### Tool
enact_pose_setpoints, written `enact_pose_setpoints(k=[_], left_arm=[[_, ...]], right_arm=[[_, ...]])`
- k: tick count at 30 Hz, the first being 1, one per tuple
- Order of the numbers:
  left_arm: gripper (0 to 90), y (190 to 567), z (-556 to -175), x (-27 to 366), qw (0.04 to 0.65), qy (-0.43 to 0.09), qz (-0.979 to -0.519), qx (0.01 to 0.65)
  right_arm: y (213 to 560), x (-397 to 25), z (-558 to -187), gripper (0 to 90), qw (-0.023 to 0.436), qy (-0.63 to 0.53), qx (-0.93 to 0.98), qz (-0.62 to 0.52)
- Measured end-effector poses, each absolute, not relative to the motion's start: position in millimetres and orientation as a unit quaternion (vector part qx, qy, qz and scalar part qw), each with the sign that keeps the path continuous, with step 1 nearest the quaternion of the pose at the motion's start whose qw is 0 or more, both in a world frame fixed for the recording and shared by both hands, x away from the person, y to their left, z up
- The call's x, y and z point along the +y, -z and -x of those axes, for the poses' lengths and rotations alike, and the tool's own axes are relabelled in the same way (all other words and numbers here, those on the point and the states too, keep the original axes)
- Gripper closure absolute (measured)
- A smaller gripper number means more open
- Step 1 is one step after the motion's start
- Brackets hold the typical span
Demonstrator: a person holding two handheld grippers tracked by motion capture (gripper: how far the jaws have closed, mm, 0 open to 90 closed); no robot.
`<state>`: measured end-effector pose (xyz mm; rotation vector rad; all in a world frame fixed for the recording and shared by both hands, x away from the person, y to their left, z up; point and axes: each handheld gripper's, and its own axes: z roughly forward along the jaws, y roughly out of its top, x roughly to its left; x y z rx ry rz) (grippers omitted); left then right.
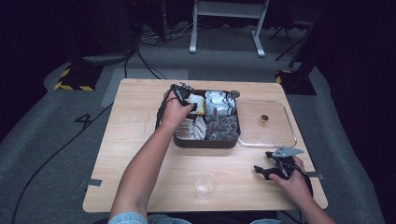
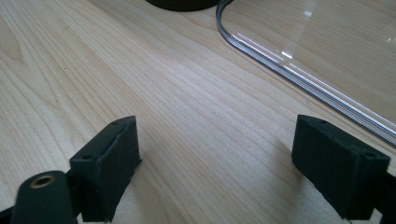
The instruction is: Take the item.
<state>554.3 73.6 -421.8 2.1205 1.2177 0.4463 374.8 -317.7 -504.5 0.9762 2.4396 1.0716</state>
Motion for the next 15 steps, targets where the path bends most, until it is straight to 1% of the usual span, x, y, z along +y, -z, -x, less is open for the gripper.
enact_pose_setpoints(k=[5,6,7,15], left_arm=[[49.3,431.9,-562.4,68.2,0.316,-0.142,-0.813,0.467],[53.2,433.4,-563.8,67.4,0.312,-0.135,-0.814,0.47],[54.5,434.9,-565.0,66.7,0.311,-0.136,-0.814,0.471],[57.7,443.3,-571.9,65.4,0.302,-0.115,-0.819,0.474]], right_arm=[[504.5,-317.7,-375.2,15.3,0.151,-0.373,0.85,-0.339],[504.5,-317.7,-375.4,15.4,0.151,-0.373,0.851,-0.338],[504.5,-317.7,-375.4,15.4,0.151,-0.374,0.851,-0.338],[504.5,-317.7,-375.6,15.4,0.15,-0.374,0.851,-0.337]])
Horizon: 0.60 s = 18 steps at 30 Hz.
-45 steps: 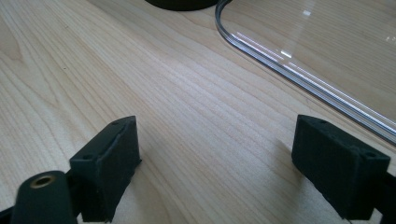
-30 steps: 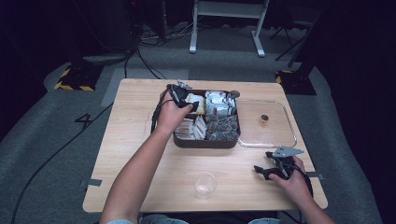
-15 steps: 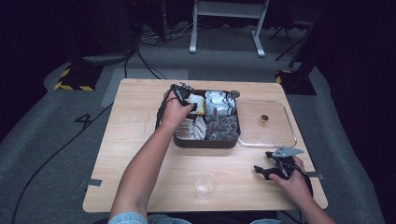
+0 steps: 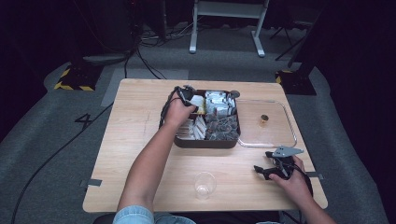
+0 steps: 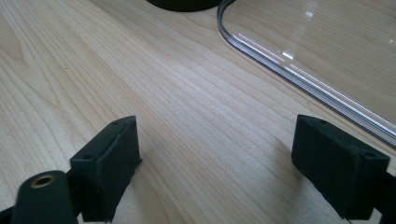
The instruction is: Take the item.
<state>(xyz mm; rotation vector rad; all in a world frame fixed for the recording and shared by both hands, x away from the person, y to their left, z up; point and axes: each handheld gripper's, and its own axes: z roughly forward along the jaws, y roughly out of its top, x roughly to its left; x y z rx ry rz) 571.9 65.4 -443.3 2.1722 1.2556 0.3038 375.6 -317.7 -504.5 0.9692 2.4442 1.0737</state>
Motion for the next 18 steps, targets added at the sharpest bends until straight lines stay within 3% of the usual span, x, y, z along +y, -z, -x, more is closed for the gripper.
enact_pose_setpoints(k=[18], left_arm=[[63.6,446.7,-579.6,54.0,0.276,-0.103,-0.838,0.46]], right_arm=[[504.5,-317.8,-375.4,15.8,0.15,-0.374,0.851,-0.336]])
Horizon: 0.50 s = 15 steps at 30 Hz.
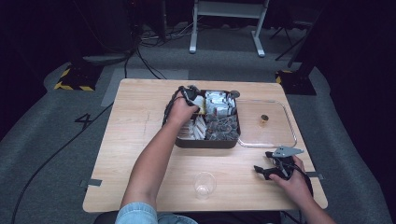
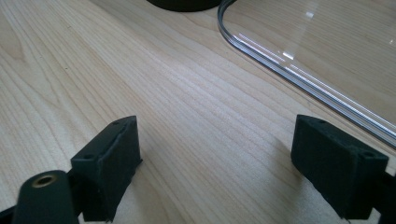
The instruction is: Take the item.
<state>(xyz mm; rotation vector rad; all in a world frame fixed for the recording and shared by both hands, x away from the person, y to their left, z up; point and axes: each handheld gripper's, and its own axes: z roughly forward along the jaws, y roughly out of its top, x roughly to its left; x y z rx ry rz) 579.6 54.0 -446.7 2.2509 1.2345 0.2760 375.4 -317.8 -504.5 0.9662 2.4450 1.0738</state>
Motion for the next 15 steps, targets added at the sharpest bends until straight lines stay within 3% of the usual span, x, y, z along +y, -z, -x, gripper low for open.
enact_pose_setpoints(k=[7,12,15], left_arm=[[72.2,449.8,-579.6,51.2,0.25,-0.089,-0.843,0.467],[88.8,449.4,-576.5,46.9,0.237,-0.096,-0.857,0.448],[90.0,447.9,-575.5,45.7,0.236,-0.098,-0.861,0.441]], right_arm=[[504.5,-317.8,-375.3,16.0,0.15,-0.374,0.851,-0.336],[504.5,-317.8,-375.3,16.0,0.15,-0.374,0.851,-0.336],[504.5,-317.8,-375.3,16.0,0.15,-0.374,0.851,-0.336]])
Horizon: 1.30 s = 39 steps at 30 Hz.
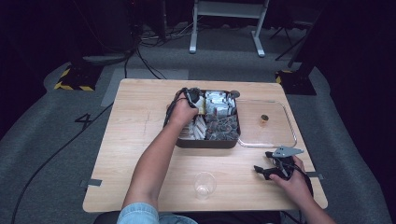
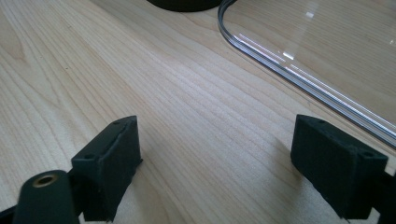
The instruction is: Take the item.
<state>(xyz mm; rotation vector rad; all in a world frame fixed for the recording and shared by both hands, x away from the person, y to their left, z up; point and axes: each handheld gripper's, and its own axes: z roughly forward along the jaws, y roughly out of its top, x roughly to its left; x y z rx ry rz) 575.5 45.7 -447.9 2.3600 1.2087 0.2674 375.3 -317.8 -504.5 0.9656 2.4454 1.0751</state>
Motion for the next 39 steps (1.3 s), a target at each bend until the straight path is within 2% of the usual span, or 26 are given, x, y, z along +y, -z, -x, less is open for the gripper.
enact_pose_setpoints(k=[27,39], left_arm=[[90.0,392.7,-560.6,77.7,0.326,-0.113,-0.839,0.42],[90.0,354.7,-517.0,97.2,0.381,-0.12,-0.832,0.384]], right_arm=[[504.4,-317.6,-375.2,16.1,0.151,-0.373,0.851,-0.336],[504.6,-315.0,-373.3,16.5,0.157,-0.372,0.847,-0.346]])
